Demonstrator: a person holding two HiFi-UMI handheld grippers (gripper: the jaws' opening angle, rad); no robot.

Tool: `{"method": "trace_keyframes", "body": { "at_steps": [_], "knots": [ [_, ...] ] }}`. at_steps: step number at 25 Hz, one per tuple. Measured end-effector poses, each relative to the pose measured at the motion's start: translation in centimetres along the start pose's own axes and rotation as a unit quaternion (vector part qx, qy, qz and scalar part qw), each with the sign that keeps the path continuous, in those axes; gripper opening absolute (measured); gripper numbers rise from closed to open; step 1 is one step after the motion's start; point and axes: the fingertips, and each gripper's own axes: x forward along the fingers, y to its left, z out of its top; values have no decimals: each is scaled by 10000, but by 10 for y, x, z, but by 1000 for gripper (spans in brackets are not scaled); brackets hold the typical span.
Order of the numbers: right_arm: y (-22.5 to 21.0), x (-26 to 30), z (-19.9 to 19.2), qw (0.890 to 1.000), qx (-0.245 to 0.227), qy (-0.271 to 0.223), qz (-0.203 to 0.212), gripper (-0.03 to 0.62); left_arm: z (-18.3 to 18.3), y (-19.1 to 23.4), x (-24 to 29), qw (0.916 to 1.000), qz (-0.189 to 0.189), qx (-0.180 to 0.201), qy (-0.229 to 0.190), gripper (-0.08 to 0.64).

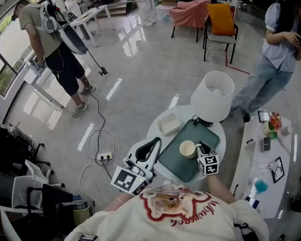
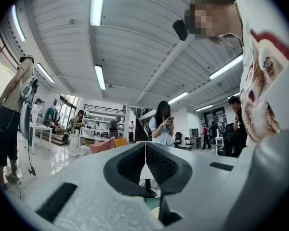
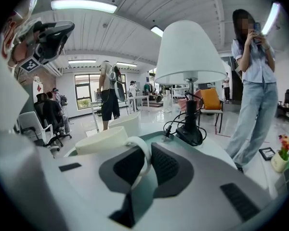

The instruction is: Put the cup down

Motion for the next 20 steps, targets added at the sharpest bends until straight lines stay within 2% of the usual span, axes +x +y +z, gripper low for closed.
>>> {"method": "trace_keyframes", "body": {
  "at_steps": [20],
  "knots": [
    [-5, -13, -34, 9988, -18, 459, -190, 51, -5, -8, 6, 9997, -155, -188, 16, 17]
  ]
}}
